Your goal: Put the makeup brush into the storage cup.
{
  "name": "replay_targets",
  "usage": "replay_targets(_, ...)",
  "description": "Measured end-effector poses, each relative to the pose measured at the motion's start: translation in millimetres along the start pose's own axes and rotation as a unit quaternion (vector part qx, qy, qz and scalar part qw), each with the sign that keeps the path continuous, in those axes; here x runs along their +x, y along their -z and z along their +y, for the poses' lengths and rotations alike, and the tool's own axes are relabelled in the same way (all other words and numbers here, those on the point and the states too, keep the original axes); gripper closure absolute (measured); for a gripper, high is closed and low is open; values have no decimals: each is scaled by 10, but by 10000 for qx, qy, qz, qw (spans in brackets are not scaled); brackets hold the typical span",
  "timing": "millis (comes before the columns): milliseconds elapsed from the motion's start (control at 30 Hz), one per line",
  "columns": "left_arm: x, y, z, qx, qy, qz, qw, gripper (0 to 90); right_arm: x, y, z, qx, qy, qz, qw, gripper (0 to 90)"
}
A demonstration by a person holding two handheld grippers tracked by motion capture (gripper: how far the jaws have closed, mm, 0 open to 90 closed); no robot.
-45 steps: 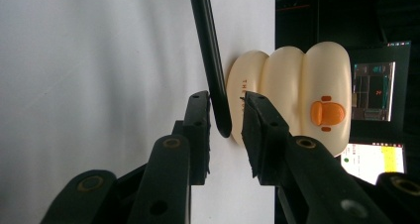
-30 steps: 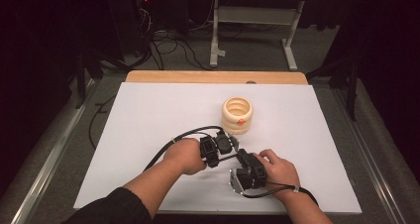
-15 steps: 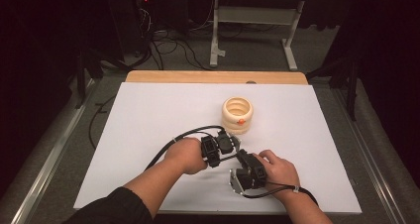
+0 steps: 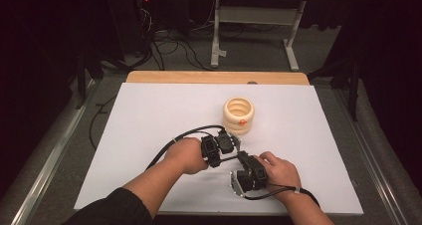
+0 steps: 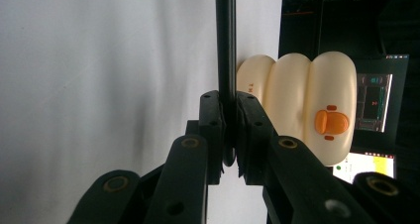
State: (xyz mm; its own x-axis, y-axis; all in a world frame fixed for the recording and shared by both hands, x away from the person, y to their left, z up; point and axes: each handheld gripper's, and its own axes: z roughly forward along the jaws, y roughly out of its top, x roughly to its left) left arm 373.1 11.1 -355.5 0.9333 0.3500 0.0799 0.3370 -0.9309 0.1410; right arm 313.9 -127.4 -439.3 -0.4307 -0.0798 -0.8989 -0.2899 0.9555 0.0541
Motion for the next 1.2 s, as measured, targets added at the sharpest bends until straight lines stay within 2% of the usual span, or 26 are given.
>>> replay_targets(33, 4, 4, 0, 11, 6, -10, 10000, 830, 2, 1, 1, 11, 5, 9, 10000, 860)
replay_targets(67, 7, 6, -1, 17, 23, -1, 10000, 828, -46, -3, 12, -26, 312, 29, 9995, 861)
replay_targets(233, 12, 10, 0, 29, 62, -9, 10000, 817, -40, -5, 16, -5, 321, 49, 9995, 864)
replay_targets(267, 17, 6, -1, 49, 92, -14, 9999, 799, -7, 10, 11, 129, 94, 114, 9998, 864)
replay_targets(333, 23, -1, -6, 80, 108, -25, 9999, 740, -32, -21, 1, -80, 207, -40, 9997, 864)
replay_targets(367, 26, -1, -8, 93, 111, -24, 9999, 720, -38, -1, 4, 75, 161, 62, 9998, 864)
replay_targets(400, 29, 1, -11, 115, 124, -27, 9999, 703, -36, 0, 1, 84, 117, 64, 9999, 864)
replay_targets(433, 32, 4, -16, 100, 137, -22, 9999, 695, -47, -13, -1, -8, 172, 23, 9998, 864)
replay_targets(467, 36, 12, -20, 99, 144, -36, 9998, 682, -28, -21, -8, -53, 66, -46, 10000, 864)
replay_targets(500, 39, 19, -21, 102, 156, -44, 9998, 666, -39, -23, -10, -60, 152, -49, 9999, 864)
replay_targets(533, 44, 24, -26, 95, 165, -59, 9998, 656, -52, -9, -4, 42, 199, 37, 9998, 864)
replay_targets(600, 54, 26, -38, 100, 184, -86, 9997, 628, -42, -2, -6, 99, 90, 77, 9999, 864)
replay_targets(667, 65, 25, -52, 133, 218, -118, 9996, 603, -49, -18, -11, 12, 163, 56, 9999, 864)
replay_targets(700, 76, 21, -66, 134, 234, -137, 9995, 589, -16, -3, -16, 135, -59, 90, 9999, 864)
replay_targets(767, 91, 15, -85, 144, 303, -144, 9993, 560, -49, -21, -21, 14, 136, 49, 9999, 864)
replay_targets(933, 131, 6, -144, 142, 383, -192, 9990, 509, -37, -16, -33, 93, 36, 85, 9999, 864)
replay_targets(967, 139, 6, -157, 155, 402, -211, 9989, 504, -50, -23, -35, 43, 117, 66, 9999, 864)
replay_targets(1033, 159, 5, -185, 199, 397, -258, 9987, 491, -16, -15, -48, 167, -96, 115, 9997, 864)
replay_targets(1067, 172, 3, -210, 204, 417, -292, 9985, 487, -42, -30, -50, 80, 61, 80, 9999, 864)
replay_targets(1100, 176, 3, -219, 205, 429, -302, 9984, 476, -31, -27, -58, 143, -49, 133, 9998, 864)
replay_targets(1200, 198, -9, -278, 165, 534, -326, 9979, 458, -21, -25, -67, 162, -73, 97, 9998, 864)
